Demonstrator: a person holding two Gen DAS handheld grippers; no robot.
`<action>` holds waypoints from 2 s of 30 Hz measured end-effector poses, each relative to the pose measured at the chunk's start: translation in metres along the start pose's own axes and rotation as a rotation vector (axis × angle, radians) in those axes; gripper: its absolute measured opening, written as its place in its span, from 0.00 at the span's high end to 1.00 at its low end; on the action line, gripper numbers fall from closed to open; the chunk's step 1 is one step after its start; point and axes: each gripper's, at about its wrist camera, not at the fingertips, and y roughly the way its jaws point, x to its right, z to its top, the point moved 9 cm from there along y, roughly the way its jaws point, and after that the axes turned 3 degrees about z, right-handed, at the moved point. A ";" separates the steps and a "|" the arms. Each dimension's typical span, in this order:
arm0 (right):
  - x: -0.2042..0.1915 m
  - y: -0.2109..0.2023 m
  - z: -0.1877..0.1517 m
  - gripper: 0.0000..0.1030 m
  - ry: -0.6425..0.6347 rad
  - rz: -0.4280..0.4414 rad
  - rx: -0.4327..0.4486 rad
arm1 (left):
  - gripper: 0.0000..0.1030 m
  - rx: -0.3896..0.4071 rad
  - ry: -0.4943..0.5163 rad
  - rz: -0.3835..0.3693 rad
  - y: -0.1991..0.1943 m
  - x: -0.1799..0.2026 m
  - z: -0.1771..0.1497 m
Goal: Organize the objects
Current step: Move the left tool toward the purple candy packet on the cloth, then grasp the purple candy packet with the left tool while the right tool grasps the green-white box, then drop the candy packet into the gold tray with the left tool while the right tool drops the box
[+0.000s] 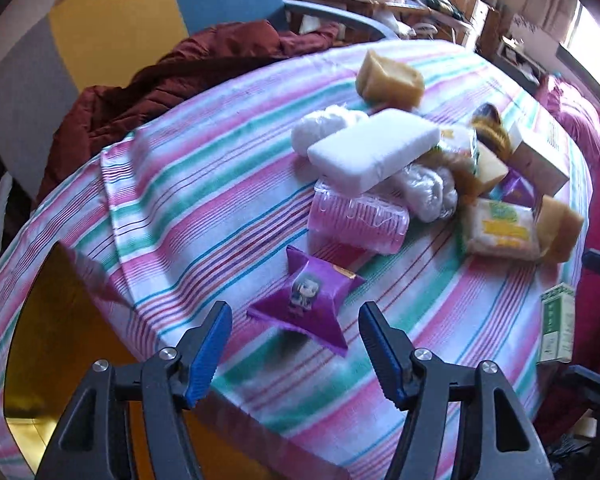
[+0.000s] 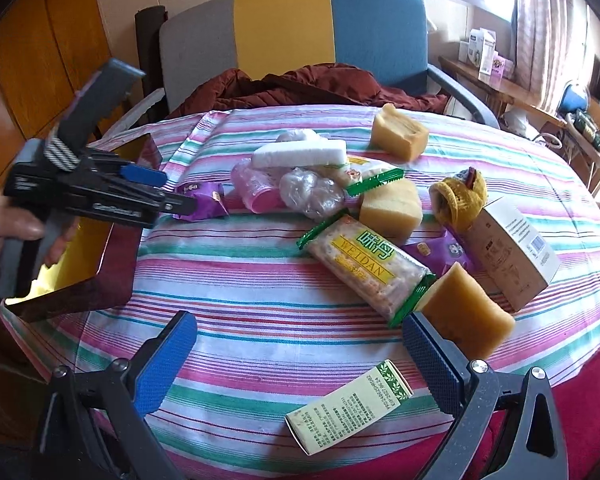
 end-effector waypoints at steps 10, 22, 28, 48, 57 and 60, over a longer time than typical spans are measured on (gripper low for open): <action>-0.005 -0.002 0.001 0.00 0.002 0.075 -0.045 | 0.49 -0.062 0.025 -0.028 0.029 0.008 -0.003; 0.015 -0.013 -0.026 0.00 0.038 0.073 -0.261 | 0.50 0.112 -0.145 -0.069 -0.037 0.010 -0.019; 0.027 0.000 -0.041 0.10 0.089 0.018 -0.361 | 0.50 0.192 -0.205 -0.110 -0.076 0.010 -0.026; 0.015 0.012 -0.051 0.05 -0.229 -0.047 -0.542 | 0.50 0.275 -0.387 -0.158 -0.124 -0.010 -0.105; 0.015 0.032 -0.062 0.27 -0.358 -0.069 -0.610 | 0.50 0.275 -0.517 -0.112 -0.128 -0.040 -0.144; 0.016 0.024 -0.053 0.27 -0.331 -0.073 -0.551 | 0.50 0.265 -0.571 -0.090 -0.124 -0.054 -0.159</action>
